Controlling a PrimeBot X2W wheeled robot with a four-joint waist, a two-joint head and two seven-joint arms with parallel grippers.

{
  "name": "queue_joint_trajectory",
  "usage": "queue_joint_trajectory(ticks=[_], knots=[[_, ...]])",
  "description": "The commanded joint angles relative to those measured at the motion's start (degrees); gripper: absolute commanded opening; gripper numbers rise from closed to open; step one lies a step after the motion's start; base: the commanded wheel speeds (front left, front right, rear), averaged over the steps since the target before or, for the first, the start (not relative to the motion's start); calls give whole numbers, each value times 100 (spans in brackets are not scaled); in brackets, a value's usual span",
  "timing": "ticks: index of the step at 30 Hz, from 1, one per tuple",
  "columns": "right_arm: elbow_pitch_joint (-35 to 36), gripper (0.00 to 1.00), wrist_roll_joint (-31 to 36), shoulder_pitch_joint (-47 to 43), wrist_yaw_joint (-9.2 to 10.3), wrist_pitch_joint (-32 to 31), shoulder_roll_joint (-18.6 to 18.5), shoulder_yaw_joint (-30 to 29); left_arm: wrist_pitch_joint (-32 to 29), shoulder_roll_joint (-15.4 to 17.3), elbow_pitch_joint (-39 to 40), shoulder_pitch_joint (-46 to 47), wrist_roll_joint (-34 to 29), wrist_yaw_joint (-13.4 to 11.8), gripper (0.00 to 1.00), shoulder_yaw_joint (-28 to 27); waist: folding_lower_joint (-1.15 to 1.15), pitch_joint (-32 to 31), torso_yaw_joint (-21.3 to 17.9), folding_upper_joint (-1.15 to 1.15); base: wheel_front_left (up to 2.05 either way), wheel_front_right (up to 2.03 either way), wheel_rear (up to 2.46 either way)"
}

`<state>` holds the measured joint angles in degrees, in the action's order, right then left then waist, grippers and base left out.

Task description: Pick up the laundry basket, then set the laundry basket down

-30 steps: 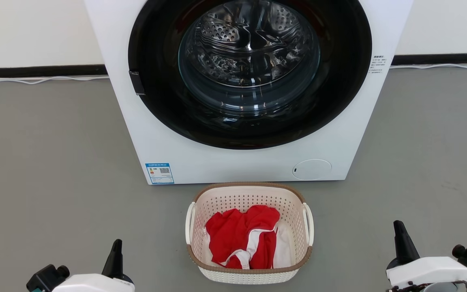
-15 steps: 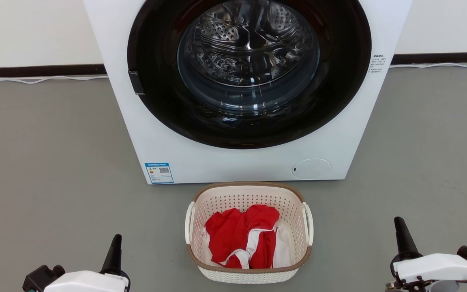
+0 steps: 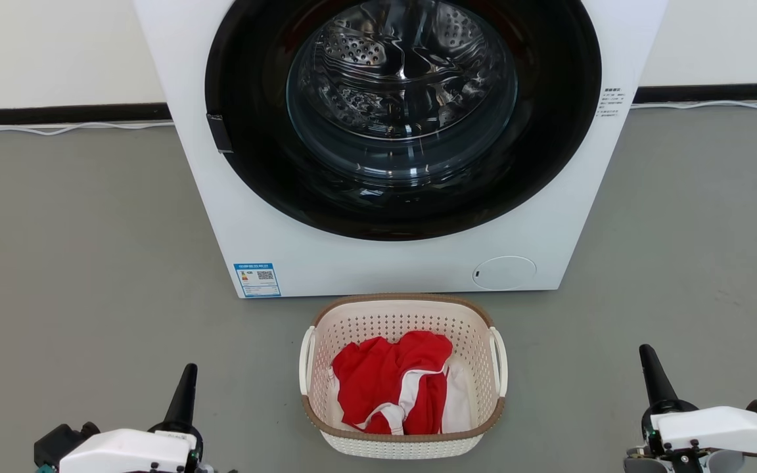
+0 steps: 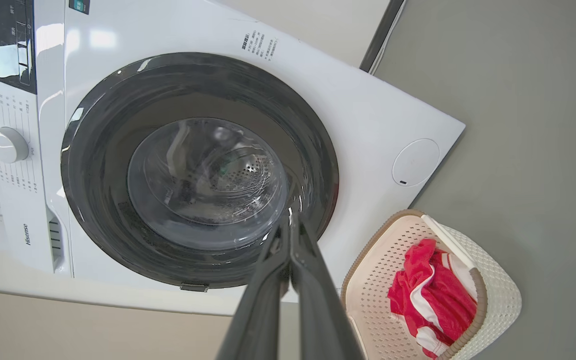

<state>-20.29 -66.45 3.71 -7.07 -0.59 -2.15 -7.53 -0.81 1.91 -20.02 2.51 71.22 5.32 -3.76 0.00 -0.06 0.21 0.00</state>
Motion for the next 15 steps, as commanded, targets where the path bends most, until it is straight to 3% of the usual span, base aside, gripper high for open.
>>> queue_joint_trajectory(ticks=[1,15], knots=[[229,0,-227,222,-32,-88,-64,83,-60,69,209,296,183,73,0,-153,0,1,-1,0,0,0,0],[412,0,-1310,234,-37,-320,-68,92,-295,82,387,330,1065,139,0,-211,0,12,-10,0,0,0,0]])
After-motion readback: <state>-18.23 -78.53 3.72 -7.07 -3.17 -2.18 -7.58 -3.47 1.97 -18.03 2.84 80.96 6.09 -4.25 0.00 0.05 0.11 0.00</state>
